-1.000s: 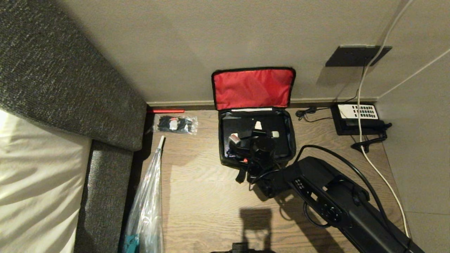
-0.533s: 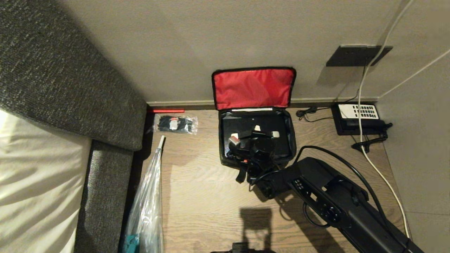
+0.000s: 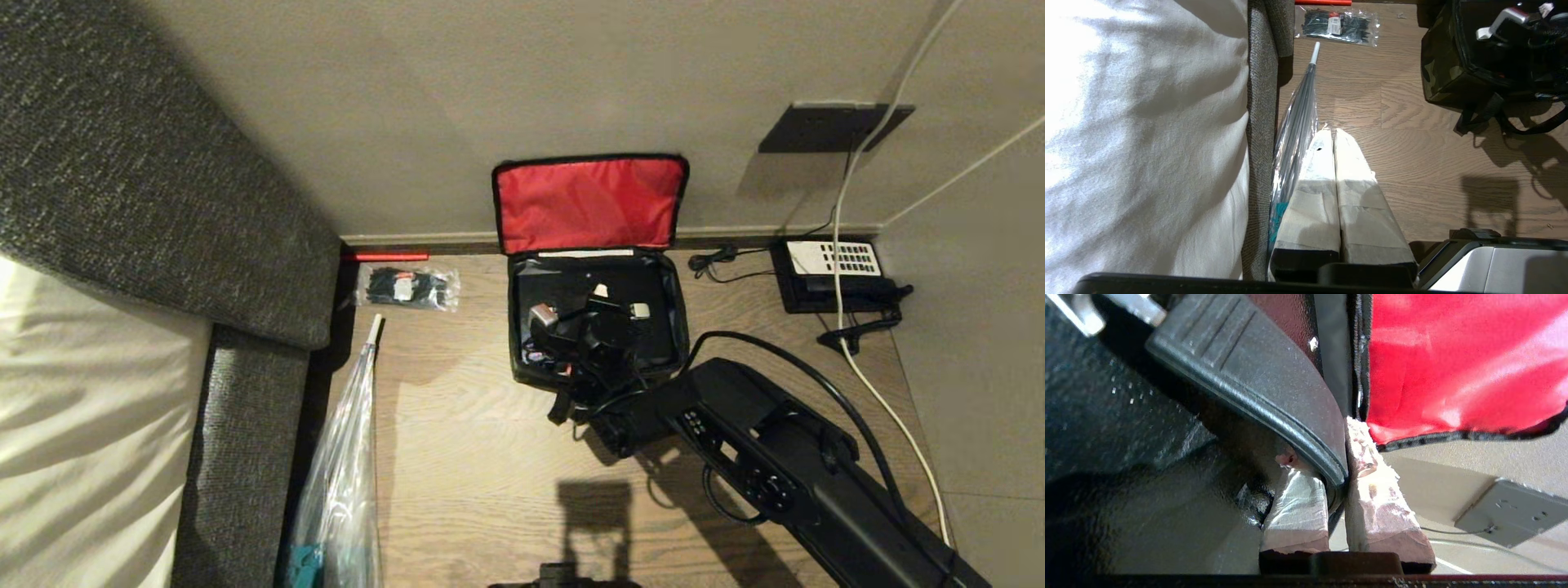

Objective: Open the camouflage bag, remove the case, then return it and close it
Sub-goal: Lift the black box

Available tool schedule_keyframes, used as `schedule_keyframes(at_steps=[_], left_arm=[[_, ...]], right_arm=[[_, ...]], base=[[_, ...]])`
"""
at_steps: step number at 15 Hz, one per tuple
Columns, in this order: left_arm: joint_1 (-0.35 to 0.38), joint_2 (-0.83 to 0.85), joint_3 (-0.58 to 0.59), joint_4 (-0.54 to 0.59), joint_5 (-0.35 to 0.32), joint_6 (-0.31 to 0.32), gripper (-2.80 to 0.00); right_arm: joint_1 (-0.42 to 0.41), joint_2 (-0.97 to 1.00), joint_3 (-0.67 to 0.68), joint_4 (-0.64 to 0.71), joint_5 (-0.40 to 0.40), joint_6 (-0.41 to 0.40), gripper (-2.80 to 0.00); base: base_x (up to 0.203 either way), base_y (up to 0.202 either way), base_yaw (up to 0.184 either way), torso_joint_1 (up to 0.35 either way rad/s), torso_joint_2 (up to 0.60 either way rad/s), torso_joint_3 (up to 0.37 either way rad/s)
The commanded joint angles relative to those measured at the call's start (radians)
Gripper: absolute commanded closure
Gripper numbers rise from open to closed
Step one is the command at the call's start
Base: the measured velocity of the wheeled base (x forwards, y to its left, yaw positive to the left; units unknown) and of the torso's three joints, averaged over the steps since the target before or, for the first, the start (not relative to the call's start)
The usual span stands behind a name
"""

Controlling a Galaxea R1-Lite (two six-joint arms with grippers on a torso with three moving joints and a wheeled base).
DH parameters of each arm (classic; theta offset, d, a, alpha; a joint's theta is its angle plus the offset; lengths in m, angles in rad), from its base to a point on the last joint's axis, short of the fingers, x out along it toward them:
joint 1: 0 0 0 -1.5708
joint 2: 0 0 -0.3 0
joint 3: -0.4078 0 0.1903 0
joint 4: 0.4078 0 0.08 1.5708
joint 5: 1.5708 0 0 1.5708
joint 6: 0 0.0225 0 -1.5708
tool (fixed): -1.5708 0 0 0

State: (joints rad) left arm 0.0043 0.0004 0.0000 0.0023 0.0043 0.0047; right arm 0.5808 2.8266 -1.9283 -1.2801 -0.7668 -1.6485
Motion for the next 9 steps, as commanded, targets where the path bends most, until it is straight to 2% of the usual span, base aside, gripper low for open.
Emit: schedule_keyframes(at_steps=[1, 4, 9], left_arm=[[0.0, -0.002, 0.002, 0.001, 0.0, 0.0, 0.0], [0.0, -0.002, 0.002, 0.001, 0.0, 0.0, 0.0], [0.0, -0.002, 0.002, 0.001, 0.0, 0.0, 0.0]], right_arm=[[0.013, -0.109, 0.027, -0.005, -0.006, -0.016, 0.0], [0.059, -0.236, 0.167, -0.003, -0.007, -0.035, 0.0], [0.117, -0.356, 0.317, -0.024, -0.007, -0.041, 0.0]], base=[[0.0, 0.0, 0.0, 0.0, 0.0, 0.0], [0.0, 0.0, 0.0, 0.0, 0.0, 0.0], [0.0, 0.0, 0.0, 0.0, 0.0, 0.0]])
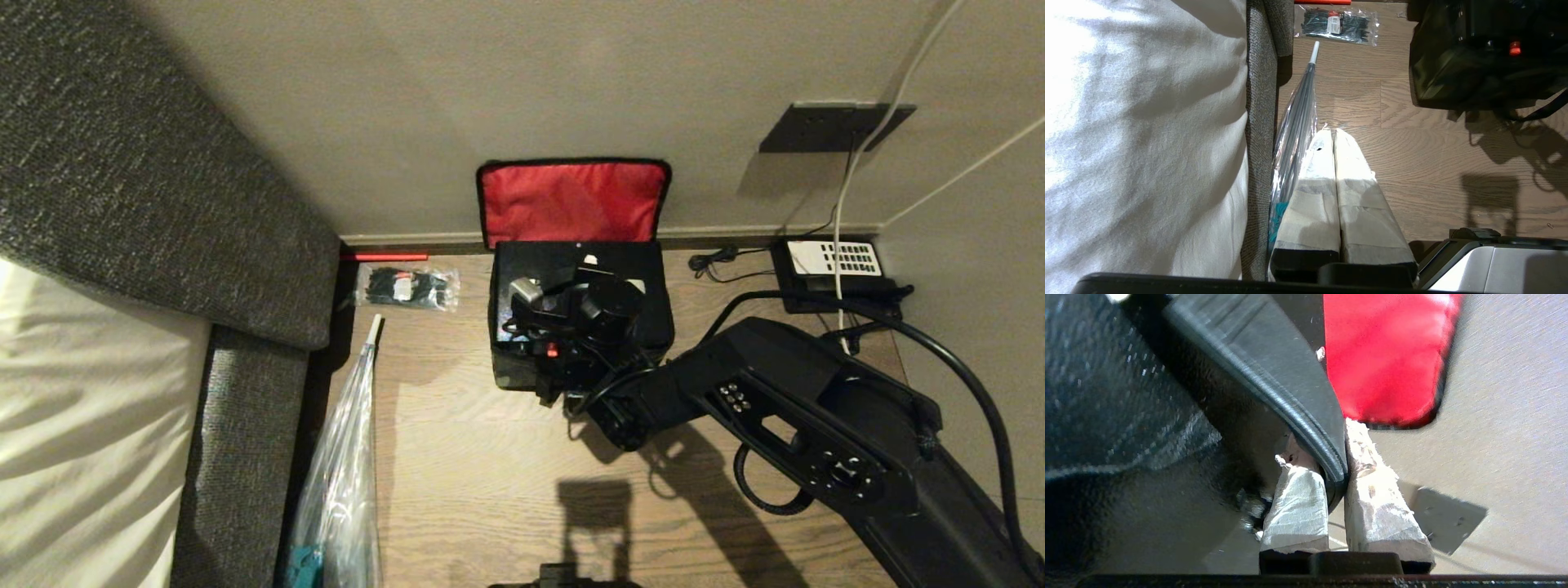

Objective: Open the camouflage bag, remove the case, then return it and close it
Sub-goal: Lift the black box

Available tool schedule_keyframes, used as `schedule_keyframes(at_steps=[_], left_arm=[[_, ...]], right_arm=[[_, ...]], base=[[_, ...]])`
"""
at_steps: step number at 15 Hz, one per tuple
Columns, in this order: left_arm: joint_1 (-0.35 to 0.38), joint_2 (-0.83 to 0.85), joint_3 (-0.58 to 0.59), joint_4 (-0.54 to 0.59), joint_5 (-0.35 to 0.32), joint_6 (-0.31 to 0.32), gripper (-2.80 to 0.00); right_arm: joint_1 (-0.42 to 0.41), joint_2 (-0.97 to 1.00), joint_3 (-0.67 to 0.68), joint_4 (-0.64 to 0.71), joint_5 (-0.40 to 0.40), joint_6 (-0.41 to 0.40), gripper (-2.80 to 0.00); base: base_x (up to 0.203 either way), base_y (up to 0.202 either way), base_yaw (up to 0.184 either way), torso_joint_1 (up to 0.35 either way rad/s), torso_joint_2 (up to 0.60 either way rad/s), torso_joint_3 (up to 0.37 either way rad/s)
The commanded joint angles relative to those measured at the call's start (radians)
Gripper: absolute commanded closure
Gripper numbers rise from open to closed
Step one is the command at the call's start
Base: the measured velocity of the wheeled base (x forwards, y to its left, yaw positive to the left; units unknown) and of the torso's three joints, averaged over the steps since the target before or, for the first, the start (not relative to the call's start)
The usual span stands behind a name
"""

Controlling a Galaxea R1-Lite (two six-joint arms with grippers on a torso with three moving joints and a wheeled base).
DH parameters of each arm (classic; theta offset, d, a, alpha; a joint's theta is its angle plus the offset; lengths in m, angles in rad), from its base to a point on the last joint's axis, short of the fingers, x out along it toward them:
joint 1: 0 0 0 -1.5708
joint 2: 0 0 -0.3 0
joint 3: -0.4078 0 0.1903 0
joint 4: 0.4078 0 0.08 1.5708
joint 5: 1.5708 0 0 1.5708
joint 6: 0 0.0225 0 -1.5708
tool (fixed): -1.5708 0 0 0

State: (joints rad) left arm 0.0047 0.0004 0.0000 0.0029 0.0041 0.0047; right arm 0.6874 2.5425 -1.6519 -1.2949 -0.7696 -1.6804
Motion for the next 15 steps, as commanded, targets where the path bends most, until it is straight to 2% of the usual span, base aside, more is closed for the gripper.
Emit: schedule_keyframes(at_steps=[1, 8, 15], left_arm=[[0.0, -0.002, 0.002, 0.0, 0.0, 0.0, 0.0], [0.0, -0.002, 0.002, 0.0, 0.0, 0.0, 0.0], [0.0, -0.002, 0.002, 0.0, 0.0, 0.0, 0.0]], right_arm=[[0.016, -0.076, 0.049, -0.016, -0.005, -0.008, 0.0], [0.015, -0.119, 0.072, -0.018, -0.025, -0.008, 0.0], [0.02, -0.319, 0.245, 0.043, -0.034, -0.008, 0.0]], base=[[0.0, 0.0, 0.0, 0.0, 0.0, 0.0], [0.0, 0.0, 0.0, 0.0, 0.0, 0.0], [0.0, 0.0, 0.0, 0.0, 0.0, 0.0]])
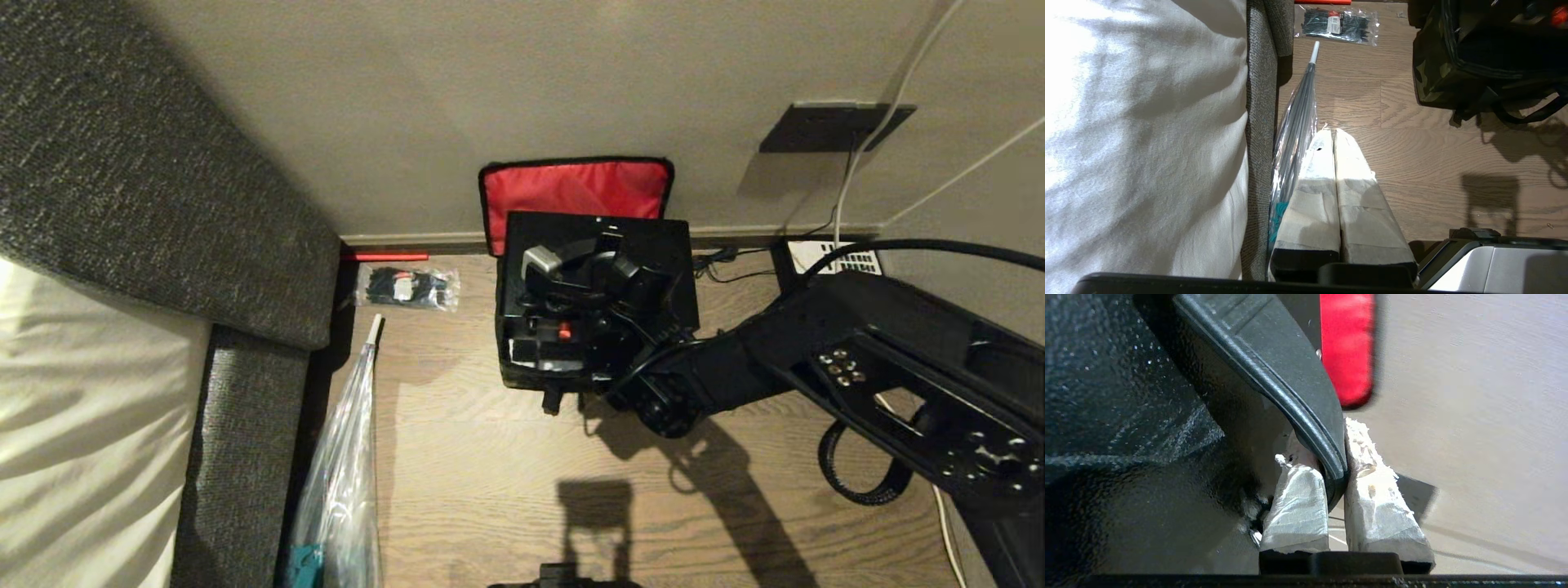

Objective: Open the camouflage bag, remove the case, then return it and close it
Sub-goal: Lift the black box, then release the handle

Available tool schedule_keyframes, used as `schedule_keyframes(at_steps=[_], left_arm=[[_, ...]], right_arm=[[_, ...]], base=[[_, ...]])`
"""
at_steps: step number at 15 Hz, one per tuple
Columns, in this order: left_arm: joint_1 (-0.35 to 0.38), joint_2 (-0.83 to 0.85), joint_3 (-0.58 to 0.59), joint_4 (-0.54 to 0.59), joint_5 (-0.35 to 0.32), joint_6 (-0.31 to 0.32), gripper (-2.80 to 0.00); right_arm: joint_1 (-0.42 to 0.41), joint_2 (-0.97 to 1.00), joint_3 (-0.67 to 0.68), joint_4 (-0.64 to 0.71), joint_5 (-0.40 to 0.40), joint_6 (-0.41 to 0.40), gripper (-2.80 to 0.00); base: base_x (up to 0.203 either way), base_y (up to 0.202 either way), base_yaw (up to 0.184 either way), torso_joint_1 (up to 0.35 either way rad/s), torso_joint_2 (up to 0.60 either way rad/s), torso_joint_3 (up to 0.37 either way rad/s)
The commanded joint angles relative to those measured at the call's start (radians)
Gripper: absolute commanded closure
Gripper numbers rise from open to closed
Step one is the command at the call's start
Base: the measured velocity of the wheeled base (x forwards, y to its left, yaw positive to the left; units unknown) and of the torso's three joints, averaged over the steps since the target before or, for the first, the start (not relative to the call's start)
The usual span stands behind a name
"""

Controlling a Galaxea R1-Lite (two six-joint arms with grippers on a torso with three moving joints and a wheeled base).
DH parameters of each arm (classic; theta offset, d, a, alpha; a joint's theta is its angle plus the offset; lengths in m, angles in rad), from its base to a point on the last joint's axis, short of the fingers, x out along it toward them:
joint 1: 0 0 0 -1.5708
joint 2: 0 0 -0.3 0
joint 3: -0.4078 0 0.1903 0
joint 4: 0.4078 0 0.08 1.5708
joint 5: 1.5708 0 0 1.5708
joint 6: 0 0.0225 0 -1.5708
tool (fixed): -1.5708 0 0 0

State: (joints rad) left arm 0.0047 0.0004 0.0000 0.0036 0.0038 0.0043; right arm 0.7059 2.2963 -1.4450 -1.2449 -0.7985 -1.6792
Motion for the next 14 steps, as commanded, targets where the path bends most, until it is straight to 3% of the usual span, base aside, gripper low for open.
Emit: schedule_keyframes(at_steps=[1, 8, 14], left_arm=[[0.001, -0.002, 0.002, -0.001, 0.001, 0.0, 0.0], [0.0, -0.002, 0.002, -0.001, 0.001, 0.0, 0.0], [0.0, -0.002, 0.002, -0.001, 0.001, 0.0, 0.0]], right_arm=[[0.001, -0.1, 0.074, -0.008, -0.005, -0.008, 0.0], [-0.003, -0.235, 0.215, -0.018, -0.008, 0.001, 0.0], [-0.104, -0.329, 0.391, -0.062, -0.022, 0.067, 0.0]], base=[[0.0, 0.0, 0.0, 0.0, 0.0, 0.0], [0.0, 0.0, 0.0, 0.0, 0.0, 0.0], [0.0, 0.0, 0.0, 0.0, 0.0, 0.0]])
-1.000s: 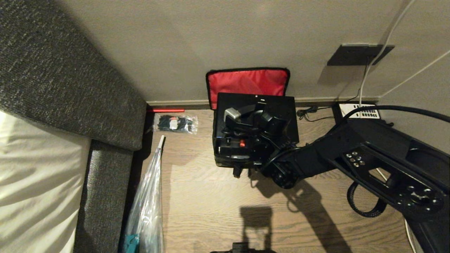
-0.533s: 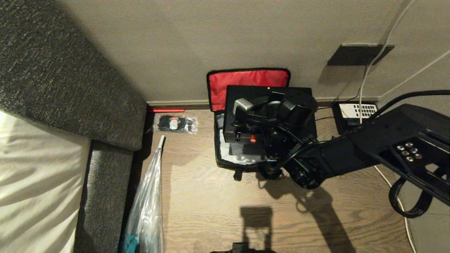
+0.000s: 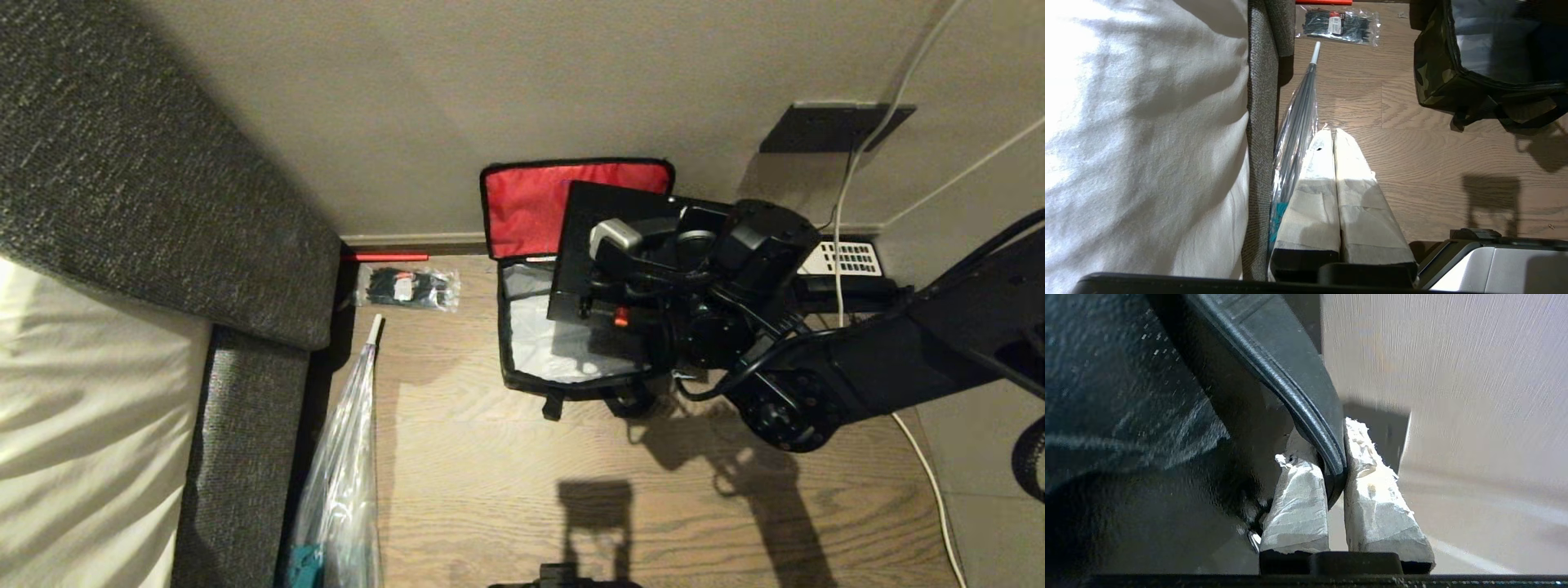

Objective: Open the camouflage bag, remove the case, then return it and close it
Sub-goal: Release the handle

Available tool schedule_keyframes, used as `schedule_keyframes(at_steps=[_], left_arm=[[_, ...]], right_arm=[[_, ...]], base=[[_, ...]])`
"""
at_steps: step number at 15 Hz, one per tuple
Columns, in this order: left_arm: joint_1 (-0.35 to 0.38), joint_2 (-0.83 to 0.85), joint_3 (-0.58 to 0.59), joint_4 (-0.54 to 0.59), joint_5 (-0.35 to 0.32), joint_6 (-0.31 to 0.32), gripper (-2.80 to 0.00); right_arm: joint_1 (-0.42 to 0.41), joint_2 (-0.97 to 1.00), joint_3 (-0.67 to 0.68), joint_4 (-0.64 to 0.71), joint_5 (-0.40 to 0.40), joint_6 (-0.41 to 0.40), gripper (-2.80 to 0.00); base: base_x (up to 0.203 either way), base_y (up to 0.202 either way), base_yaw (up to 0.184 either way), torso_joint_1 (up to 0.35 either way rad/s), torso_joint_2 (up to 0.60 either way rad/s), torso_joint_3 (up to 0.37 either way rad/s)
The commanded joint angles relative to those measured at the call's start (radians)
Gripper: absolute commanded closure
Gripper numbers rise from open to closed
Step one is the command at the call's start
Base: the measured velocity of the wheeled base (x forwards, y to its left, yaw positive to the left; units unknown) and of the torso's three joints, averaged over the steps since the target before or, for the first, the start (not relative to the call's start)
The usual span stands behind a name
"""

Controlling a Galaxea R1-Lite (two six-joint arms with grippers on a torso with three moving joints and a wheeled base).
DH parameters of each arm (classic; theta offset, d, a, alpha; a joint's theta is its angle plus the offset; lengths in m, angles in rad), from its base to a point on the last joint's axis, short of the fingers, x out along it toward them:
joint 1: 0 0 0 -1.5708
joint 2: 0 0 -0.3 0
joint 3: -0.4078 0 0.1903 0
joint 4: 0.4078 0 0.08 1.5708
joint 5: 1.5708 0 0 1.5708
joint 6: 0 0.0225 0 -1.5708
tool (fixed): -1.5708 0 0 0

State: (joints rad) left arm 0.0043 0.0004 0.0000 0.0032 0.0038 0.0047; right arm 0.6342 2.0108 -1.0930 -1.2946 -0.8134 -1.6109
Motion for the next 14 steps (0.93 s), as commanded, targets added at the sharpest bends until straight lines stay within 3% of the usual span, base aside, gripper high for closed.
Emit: schedule_keyframes(at_steps=[1, 7, 14], left_arm=[[0.0, -0.002, 0.002, 0.0, 0.001, 0.0, 0.0], [0.0, -0.002, 0.002, 0.0, 0.001, 0.0, 0.0], [0.0, -0.002, 0.002, 0.0, 0.001, 0.0, 0.0]], right_arm=[[-0.05, -0.056, 0.05, -0.015, -0.007, 0.008, 0.0], [-0.222, -0.097, 0.136, -0.015, -0.006, 0.054, 0.0], [-0.394, -0.069, 0.127, -0.005, 0.003, 0.083, 0.0]], base=[[0.0, 0.0, 0.0, 0.0, 0.0, 0.0], [0.0, 0.0, 0.0, 0.0, 0.0, 0.0], [0.0, 0.0, 0.0, 0.0, 0.0, 0.0]])
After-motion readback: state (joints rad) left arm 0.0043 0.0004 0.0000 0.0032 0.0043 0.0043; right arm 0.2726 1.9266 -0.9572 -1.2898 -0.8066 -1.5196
